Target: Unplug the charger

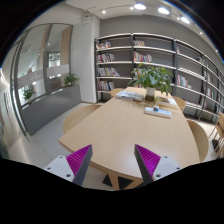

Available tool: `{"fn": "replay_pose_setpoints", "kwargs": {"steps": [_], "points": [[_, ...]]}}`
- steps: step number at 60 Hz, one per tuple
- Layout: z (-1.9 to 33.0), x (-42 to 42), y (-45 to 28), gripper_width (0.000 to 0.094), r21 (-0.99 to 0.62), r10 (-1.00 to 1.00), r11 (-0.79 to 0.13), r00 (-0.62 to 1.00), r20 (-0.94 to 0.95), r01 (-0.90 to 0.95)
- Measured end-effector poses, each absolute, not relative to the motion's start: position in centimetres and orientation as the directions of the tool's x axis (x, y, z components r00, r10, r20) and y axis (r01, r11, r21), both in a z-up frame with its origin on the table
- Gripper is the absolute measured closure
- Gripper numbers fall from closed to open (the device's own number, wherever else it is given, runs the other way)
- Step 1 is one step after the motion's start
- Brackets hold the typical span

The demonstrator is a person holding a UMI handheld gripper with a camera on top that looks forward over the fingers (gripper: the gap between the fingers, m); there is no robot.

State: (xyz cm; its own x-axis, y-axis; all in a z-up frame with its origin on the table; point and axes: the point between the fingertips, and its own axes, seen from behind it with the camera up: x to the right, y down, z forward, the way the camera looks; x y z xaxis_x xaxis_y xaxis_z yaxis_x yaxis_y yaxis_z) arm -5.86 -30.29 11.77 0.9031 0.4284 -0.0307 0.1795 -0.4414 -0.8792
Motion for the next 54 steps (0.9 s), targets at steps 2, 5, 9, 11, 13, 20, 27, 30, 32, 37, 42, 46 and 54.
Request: {"fn": "replay_pose_setpoints", "kwargs": {"steps": [2,5,9,11,13,20,27,30,32,37,42,46,54], "points": [[11.4,-5.4,-30.3,0.0081,-0.872,0.412,-0.459,0.910,-0.037,0.172],[9.8,-3.8,-28.7,0.0081,-0.861,0.388,-0.480,0.921,-0.039,0.166],[8.0,-2.2,-26.5,0.0081,-0.850,0.350,-0.503,0.936,-0.037,0.155],[8.7,-1.6,-27.0,0.0081,-0.844,0.331,-0.515,0.943,-0.035,0.150],[7.1,-0.6,-25.1,0.0083,-0.844,0.316,-0.516,0.948,-0.028,0.147],[6.0,1.8,-20.3,0.0087,-0.837,0.247,-0.534,0.969,-0.023,0.117],[4.8,3.4,-13.8,0.0091,-0.832,0.192,-0.547,0.981,-0.017,0.093],[4.3,3.9,-10.5,0.0091,-0.832,0.176,-0.548,0.984,-0.013,0.087],[4.3,4.0,-9.2,0.0091,-0.834,0.167,-0.545,0.986,-0.011,0.083],[4.0,4.4,-2.9,0.0092,-0.836,0.153,-0.542,0.988,-0.001,0.083],[3.9,4.7,1.9,0.0102,-0.841,0.135,-0.535,0.991,0.005,0.077],[3.8,5.0,6.4,0.0116,-0.846,0.116,-0.529,0.993,-0.001,0.061],[3.2,5.5,12.9,0.0223,-0.844,0.076,-0.536,0.997,-0.018,0.026]]}}
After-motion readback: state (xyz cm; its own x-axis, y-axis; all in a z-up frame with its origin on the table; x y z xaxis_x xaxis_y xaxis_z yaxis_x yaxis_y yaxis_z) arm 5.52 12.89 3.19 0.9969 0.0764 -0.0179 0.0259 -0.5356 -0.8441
